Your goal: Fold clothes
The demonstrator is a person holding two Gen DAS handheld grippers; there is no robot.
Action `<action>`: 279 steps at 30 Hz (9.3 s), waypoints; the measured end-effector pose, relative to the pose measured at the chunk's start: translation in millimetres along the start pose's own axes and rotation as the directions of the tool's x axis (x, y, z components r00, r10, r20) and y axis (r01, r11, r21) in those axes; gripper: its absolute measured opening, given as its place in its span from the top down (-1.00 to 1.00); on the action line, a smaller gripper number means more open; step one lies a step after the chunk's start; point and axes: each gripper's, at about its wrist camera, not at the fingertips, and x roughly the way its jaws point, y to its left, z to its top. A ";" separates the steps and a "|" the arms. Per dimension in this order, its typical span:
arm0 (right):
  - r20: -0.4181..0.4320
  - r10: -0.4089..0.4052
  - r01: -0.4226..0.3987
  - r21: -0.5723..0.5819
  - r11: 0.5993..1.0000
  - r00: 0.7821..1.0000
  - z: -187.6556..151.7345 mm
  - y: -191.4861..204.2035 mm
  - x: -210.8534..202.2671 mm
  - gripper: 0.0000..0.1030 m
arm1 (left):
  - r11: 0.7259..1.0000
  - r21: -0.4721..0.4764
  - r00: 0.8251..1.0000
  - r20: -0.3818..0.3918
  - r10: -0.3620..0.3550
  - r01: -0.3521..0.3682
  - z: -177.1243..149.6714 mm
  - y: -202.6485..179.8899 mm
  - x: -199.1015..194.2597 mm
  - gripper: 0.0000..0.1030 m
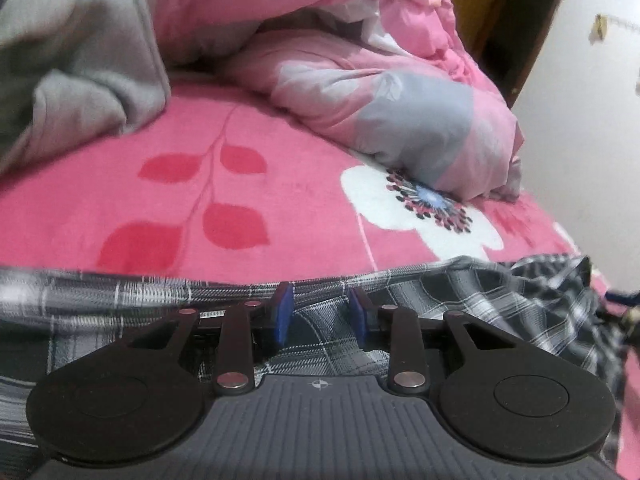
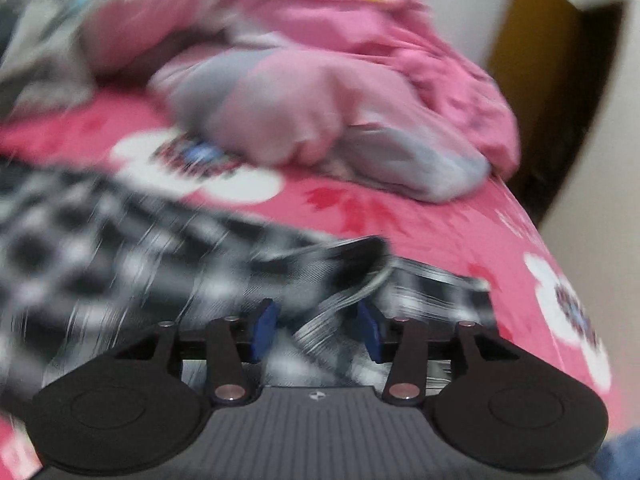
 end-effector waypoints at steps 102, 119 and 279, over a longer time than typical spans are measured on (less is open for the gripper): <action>-0.465 -0.484 0.633 0.243 0.735 0.741 -20.1 -103.8 16.1 0.98 | 0.956 -0.262 0.988 0.106 -0.110 0.134 -4.3 43.1 -6.0 0.43; -0.308 -0.693 0.687 -0.147 0.711 0.652 -15.3 -49.3 23.1 0.04 | 0.960 -0.245 0.988 0.096 -0.117 0.137 -4.9 39.4 -4.4 0.36; 0.398 0.476 -0.548 0.085 0.832 0.784 67.3 249.2 -165.6 -0.13 | 0.955 -0.276 0.980 0.135 0.148 -0.106 -121.4 72.4 -331.9 -0.58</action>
